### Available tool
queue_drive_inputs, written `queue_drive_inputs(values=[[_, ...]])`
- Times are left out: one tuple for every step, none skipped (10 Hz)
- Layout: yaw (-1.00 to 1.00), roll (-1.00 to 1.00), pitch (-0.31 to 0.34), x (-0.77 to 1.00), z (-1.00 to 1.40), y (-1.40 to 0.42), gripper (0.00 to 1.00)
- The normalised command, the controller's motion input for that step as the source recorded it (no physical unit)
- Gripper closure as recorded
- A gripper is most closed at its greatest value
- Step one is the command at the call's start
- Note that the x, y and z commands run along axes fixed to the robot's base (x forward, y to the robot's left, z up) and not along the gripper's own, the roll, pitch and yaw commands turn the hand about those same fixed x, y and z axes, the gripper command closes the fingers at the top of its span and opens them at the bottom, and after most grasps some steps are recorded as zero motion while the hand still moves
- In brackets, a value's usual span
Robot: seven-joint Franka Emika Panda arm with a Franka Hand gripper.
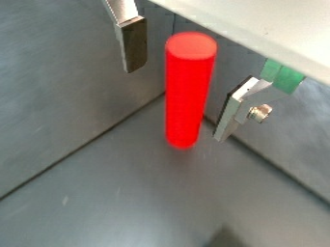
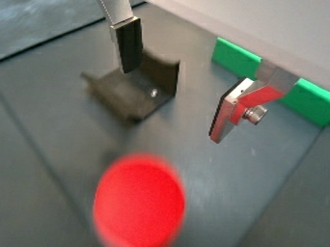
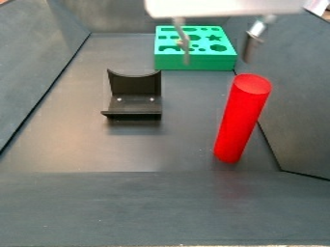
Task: Pick up the round object. Move up. Move to above the board. Insert the round object.
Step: Pick up the round object.
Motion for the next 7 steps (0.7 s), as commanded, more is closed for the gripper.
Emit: queue_drive_inputs(values=[[0.05,-0.04,-0.214,-0.59,0.09,0.77,0.0],[0.07,-0.08,-0.17,-0.4,0.09,0.72,0.0],[0.07,-0.08,-0.099,-0.2,0.06,0.55,0.0],[0.1,-0.1,-0.04,-0.05,0.0,0.51,0.0],[0.12,-0.17,-0.037,-0.12,-0.02,0.41,0.0],[0.19,-0.22,0.0,0.0,-0.14,0.26,0.0],[0.21,-0.24,0.0,0.0,-0.33,0.14,0.0]])
